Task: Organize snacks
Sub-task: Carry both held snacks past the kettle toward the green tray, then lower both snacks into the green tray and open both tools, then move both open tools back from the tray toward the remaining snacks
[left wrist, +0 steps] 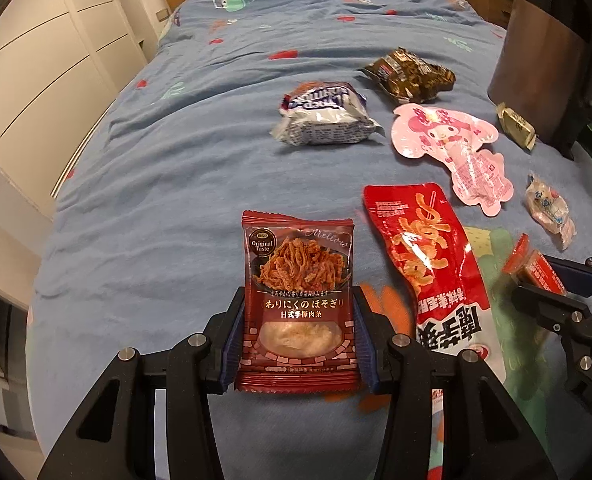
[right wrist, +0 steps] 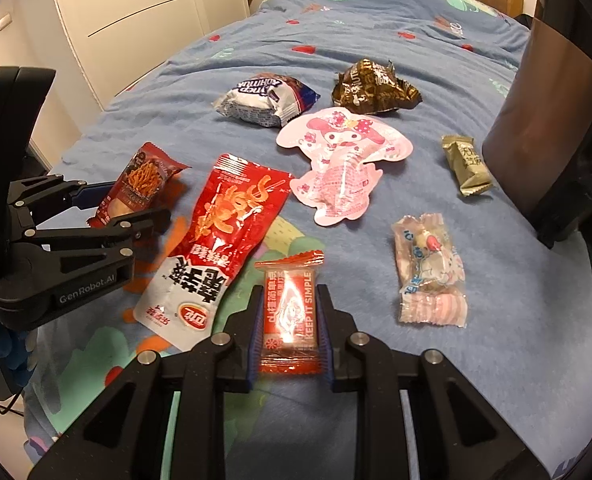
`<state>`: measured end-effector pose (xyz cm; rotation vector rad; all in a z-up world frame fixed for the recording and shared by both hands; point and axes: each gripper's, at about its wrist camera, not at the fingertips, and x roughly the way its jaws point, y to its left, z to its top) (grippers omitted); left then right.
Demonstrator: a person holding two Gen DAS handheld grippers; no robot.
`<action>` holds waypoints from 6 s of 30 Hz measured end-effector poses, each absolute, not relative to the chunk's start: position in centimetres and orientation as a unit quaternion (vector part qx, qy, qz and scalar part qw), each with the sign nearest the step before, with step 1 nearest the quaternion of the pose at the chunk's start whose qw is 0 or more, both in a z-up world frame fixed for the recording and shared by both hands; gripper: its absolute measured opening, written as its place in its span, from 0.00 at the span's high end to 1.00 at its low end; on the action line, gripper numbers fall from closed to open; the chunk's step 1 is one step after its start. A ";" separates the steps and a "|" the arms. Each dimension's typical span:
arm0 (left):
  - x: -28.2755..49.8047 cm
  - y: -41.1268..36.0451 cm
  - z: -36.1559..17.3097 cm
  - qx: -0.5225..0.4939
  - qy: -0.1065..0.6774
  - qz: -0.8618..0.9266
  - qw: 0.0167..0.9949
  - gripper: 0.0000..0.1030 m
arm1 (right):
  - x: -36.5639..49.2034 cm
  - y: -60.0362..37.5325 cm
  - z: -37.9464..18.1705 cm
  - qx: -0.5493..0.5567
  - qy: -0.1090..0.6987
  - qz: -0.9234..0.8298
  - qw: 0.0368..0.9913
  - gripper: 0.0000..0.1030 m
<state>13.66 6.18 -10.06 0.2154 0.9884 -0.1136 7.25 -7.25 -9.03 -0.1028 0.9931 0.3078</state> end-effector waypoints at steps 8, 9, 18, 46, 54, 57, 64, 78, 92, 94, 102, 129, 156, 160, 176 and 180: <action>11.9 6.9 -8.6 0.094 0.470 -0.042 0.877 0.59 | 6.3 -7.5 -7.8 -0.043 0.470 0.151 0.869 0.36; 11.6 6.8 -8.2 0.094 0.468 -0.041 0.878 0.59 | 6.1 -7.6 -7.5 -0.043 0.469 0.150 0.869 0.36; 8.5 4.9 -6.2 0.092 0.461 -0.052 0.881 0.59 | 4.3 -9.9 -5.8 -0.033 0.459 0.137 0.877 0.36; 1.9 -11.3 -2.6 0.148 0.450 -0.170 0.864 0.59 | -1.9 -27.1 -1.4 0.024 0.429 0.004 0.903 0.36; 2.1 -16.5 -1.7 0.162 0.443 -0.200 0.859 0.59 | -2.8 -31.5 -1.1 0.045 0.426 -0.028 0.903 0.36; 2.7 -18.6 -1.2 0.167 0.439 -0.210 0.858 0.59 | -2.8 -33.4 -1.1 0.054 0.424 -0.040 0.903 0.36; 5.2 -23.3 -0.4 0.162 0.431 -0.223 0.859 0.59 | -2.0 -36.7 -0.5 0.059 0.414 -0.058 0.907 0.36; 12.6 -31.8 -0.4 0.134 0.427 -0.229 0.864 0.59 | 3.6 -45.5 1.0 0.080 0.385 -0.105 0.913 0.36; 20.1 -37.5 -3.7 0.134 0.438 -0.193 0.868 0.59 | 11.9 -51.5 -1.9 0.064 0.399 -0.146 0.903 0.36; 20.3 -37.3 -4.2 0.133 0.441 -0.189 0.867 0.59 | 12.4 -52.1 -2.5 0.063 0.403 -0.151 0.901 0.36; 21.3 -38.7 -5.7 0.143 0.447 -0.187 0.863 0.58 | 13.5 -54.6 -4.3 0.065 0.412 -0.170 0.893 0.36; 22.3 -38.6 -6.1 0.136 0.457 -0.193 0.858 0.56 | 13.6 -56.2 -5.8 0.062 0.416 -0.187 0.888 0.29; 16.0 -38.5 -3.7 0.149 0.423 -0.206 0.870 0.39 | 9.5 -55.3 -1.5 0.080 0.378 -0.194 0.902 0.00; 14.4 -37.4 -2.9 0.142 0.416 -0.203 0.875 0.37 | 7.7 -54.6 -0.4 0.095 0.369 -0.193 0.904 0.00; 10.2 -28.2 -3.3 0.150 0.411 -0.146 0.887 0.37 | 2.4 -48.2 1.6 0.094 0.371 -0.161 0.910 0.00; 9.4 -26.2 -3.4 0.147 0.412 -0.138 0.889 0.37 | 1.6 -46.5 1.9 0.087 0.369 -0.156 0.912 0.00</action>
